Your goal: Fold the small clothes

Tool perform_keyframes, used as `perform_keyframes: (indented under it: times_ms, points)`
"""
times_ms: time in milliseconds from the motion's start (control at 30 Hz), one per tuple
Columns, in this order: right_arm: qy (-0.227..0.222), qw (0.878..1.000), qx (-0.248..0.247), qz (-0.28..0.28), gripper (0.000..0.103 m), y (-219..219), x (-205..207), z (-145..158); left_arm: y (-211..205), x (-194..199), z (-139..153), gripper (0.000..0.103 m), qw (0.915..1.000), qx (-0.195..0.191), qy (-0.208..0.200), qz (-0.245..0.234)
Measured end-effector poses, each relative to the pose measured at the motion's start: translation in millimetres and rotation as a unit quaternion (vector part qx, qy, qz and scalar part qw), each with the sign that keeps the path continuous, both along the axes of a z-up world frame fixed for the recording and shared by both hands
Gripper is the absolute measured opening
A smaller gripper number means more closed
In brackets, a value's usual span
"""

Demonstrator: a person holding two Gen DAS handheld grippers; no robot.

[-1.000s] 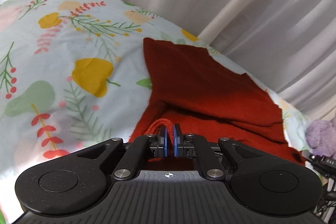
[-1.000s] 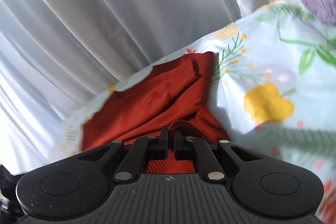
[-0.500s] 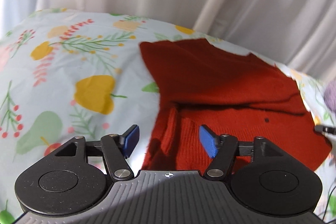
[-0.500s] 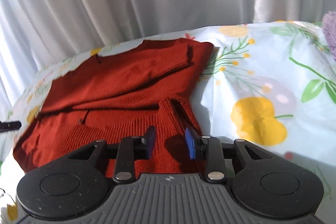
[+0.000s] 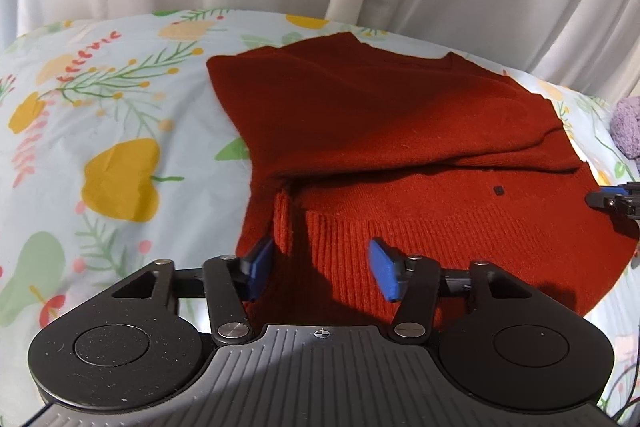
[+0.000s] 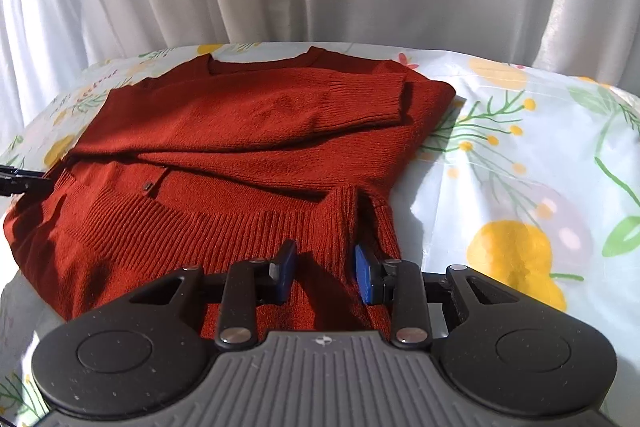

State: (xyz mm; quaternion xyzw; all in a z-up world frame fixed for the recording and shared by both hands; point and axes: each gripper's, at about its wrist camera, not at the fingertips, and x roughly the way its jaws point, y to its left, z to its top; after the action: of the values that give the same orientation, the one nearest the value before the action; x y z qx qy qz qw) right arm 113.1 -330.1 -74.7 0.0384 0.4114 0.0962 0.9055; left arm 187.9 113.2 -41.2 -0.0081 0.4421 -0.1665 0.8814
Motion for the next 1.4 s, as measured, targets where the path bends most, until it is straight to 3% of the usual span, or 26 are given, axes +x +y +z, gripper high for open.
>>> perform_keyframes:
  times_ms: [133, 233, 300, 400, 433, 500, 567, 633, 800, 933, 1067, 1167, 1233, 1267, 1333, 1367, 1400]
  points:
    - [0.009, 1.000, -0.005, 0.013, 0.015, 2, 4, -1, -1, 3, -7, 0.051, 0.9999, 0.009, 0.009, -0.009]
    - [0.009, 1.000, -0.009, 0.024, 0.014, 2, 4, -2, 1, 6, -10, 0.052, 0.9999, 0.003, 0.011, -0.011]
    - [0.012, 1.000, -0.009, 0.026, 0.014, 1, 6, -2, 0, 9, -11, 0.059, 0.9997, -0.001, 0.011, -0.021]
    - [0.015, 1.000, -0.007, 0.024, 0.014, 2, 9, -2, -6, 10, -12, 0.057, 0.9994, 0.012, 0.007, -0.033]
    - [0.015, 1.000, -0.011, 0.024, 0.014, 4, 10, -1, -6, 11, -12, 0.054, 0.9994, 0.015, 0.006, -0.032]
    - [0.009, 0.999, -0.024, 0.025, 0.008, 9, 8, 0, -5, 12, -11, 0.016, 0.9993, 0.021, 0.007, -0.031]
    - [-0.002, 0.999, -0.044, 0.031, 0.007, 17, 5, 4, 0, 14, -8, 0.010, 0.9996, 0.006, 0.017, -0.024]
    - [-0.021, 0.998, -0.049, 0.031, 0.006, 19, 1, 14, 3, 12, 1, 0.009, 0.9997, -0.003, 0.015, -0.018]
    - [-0.077, 0.997, -0.026, 0.015, 0.006, 13, -7, 56, 11, 3, 56, 0.009, 0.9964, -0.063, -0.053, -0.021]
    - [-0.116, 0.993, -0.003, -0.007, 0.006, 6, 1, 84, 14, 13, 92, 0.008, 0.9912, -0.071, -0.111, 0.007]
    - [-0.138, 0.990, 0.002, -0.022, 0.006, 2, 17, 95, 20, 31, 110, 0.004, 0.9856, -0.075, -0.147, 0.039]
    - [-0.149, 0.989, 0.007, -0.019, 0.006, 4, 27, 100, 23, 46, 112, 0.003, 0.9846, -0.091, -0.144, 0.042]
    - [-0.153, 0.988, 0.002, -0.015, 0.006, 8, 30, 100, 18, 52, 99, 0.004, 0.9896, -0.078, -0.118, 0.027]
    - [-0.151, 0.988, 0.002, -0.012, 0.006, 10, 31, 99, 15, 53, 89, 0.005, 0.9919, -0.069, -0.105, 0.019]
    - [-0.147, 0.989, 0.004, -0.006, 0.006, 13, 30, 95, 10, 55, 62, 0.032, 0.9958, -0.048, -0.078, 0.006]
    - [-0.143, 0.990, 0.004, -0.005, 0.006, 14, 30, 93, 8, 53, 47, 0.062, 0.9975, -0.028, -0.064, 0.004]
    - [-0.140, 0.990, 0.004, -0.006, 0.006, 14, 29, 91, 7, 52, 34, 0.066, 0.9984, -0.010, -0.055, 0.002]
